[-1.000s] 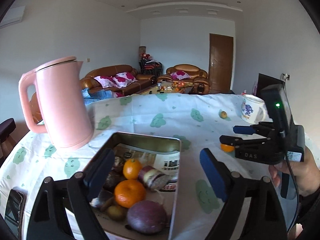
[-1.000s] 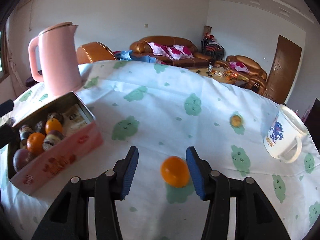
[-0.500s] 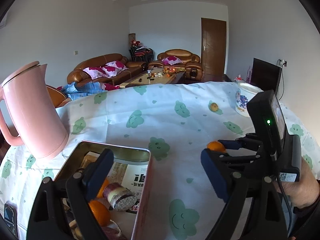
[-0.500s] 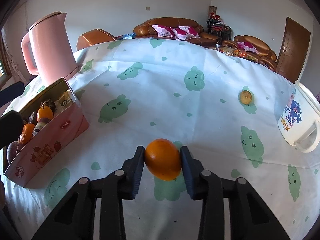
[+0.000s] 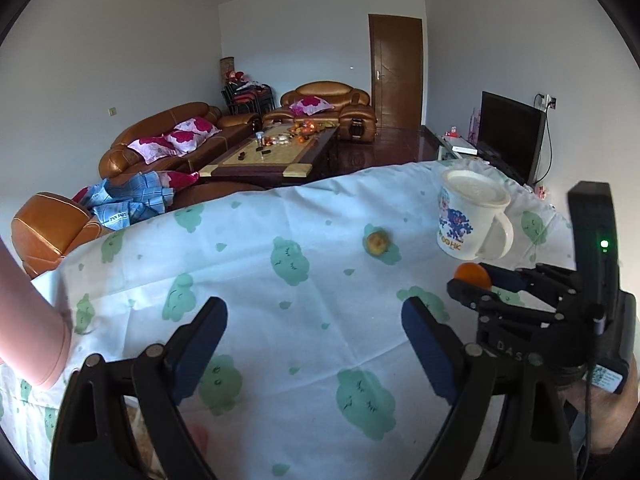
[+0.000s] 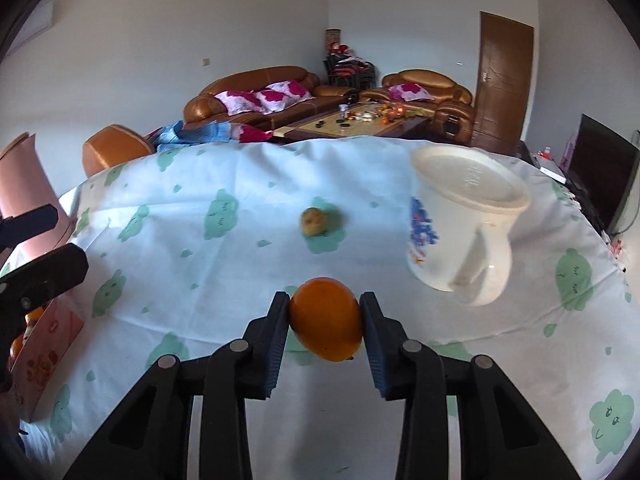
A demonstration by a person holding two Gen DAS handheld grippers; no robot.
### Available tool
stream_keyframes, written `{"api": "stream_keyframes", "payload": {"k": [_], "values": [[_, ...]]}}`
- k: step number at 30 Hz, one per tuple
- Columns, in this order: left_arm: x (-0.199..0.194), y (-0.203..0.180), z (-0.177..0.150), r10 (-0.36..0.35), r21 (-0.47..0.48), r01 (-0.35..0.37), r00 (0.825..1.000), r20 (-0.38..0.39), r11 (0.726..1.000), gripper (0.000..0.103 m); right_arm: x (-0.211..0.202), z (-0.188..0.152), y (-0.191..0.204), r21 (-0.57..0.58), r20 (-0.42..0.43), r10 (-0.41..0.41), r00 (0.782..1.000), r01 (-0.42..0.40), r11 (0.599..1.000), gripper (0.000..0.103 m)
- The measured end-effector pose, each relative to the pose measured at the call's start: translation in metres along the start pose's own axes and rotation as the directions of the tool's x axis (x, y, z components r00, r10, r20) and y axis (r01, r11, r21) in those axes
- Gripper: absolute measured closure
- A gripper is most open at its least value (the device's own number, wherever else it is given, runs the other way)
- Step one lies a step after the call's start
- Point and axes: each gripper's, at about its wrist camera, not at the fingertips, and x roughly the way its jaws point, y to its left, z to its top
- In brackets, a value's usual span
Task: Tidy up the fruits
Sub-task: 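Grasp the small brown round fruit beside the mug with the left gripper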
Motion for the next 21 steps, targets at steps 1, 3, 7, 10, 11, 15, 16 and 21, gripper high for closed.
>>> {"api": "stream_keyframes", "payload": {"k": [1,3,7,10,11,15,16,21], "values": [[0.013,-0.005,0.004,-0.010,0.001,0.010,1.000,-0.017,1.000,0.012,0.000,0.000,-0.010,0.024,0.008,-0.013,1.000,0.013,1.000,0.065],[0.036,-0.015,0.010,-0.029,0.006,0.029,0.999,-0.045,1.000,0.012,0.000,0.001,-0.026,0.062,0.020,-0.029,0.999,0.028,0.998,0.065],[0.081,-0.035,0.019,-0.060,0.021,0.063,0.993,-0.100,0.998,0.012,0.000,0.005,-0.038,0.093,0.030,-0.043,0.999,0.040,0.995,0.065],[0.109,-0.044,0.027,-0.074,0.031,0.079,0.990,-0.122,0.996,0.013,0.005,0.005,-0.047,0.123,0.020,-0.042,0.999,0.040,0.992,0.065],[0.119,-0.045,0.030,-0.082,0.025,0.086,0.988,-0.131,0.996,0.015,0.007,0.003,-0.049,0.128,0.013,-0.041,0.999,0.039,0.991,0.065],[0.151,-0.046,0.036,-0.086,-0.012,0.085,0.983,-0.160,0.996,0.025,0.015,-0.001,-0.051,0.137,-0.017,-0.036,0.999,0.038,0.990,0.065],[0.157,-0.047,0.036,-0.102,-0.025,0.099,0.980,-0.170,0.995,0.030,0.016,-0.001,-0.050,0.134,-0.021,-0.038,0.999,0.041,0.990,0.065],[0.180,-0.060,0.038,-0.138,-0.016,0.138,0.964,-0.225,0.990,0.050,0.018,-0.003,-0.049,0.117,-0.025,-0.070,0.997,0.073,0.990,0.065]]}}
